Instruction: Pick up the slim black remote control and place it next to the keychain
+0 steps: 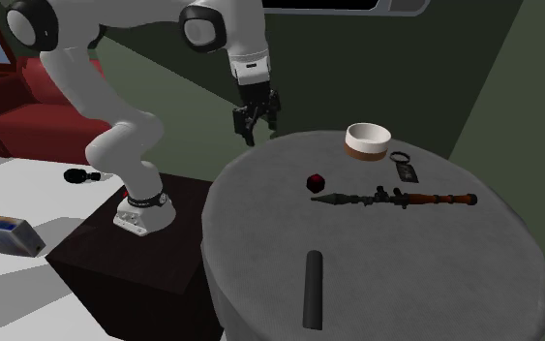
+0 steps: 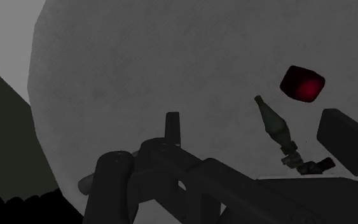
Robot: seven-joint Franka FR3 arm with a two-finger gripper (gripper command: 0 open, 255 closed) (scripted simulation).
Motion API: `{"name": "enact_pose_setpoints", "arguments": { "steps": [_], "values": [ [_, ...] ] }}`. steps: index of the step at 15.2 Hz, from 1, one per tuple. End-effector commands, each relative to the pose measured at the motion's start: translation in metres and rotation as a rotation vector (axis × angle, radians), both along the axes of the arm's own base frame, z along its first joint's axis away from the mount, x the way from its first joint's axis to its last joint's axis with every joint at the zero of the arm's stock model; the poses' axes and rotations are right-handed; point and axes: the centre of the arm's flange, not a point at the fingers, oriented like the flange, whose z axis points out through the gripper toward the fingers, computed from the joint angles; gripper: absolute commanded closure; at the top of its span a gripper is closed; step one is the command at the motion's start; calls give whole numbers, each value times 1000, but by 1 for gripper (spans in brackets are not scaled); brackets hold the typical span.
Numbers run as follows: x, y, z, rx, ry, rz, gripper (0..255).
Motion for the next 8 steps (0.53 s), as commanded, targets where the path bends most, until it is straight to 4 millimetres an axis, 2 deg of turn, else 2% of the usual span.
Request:
{"name": "enact_pose_setpoints", "arguments": {
  "steps": [1, 8],
  "values": [
    [17, -3, -16, -10, -1, -78, 0],
    [85, -29, -69, -49, 0, -338, 0]
  ]
}}
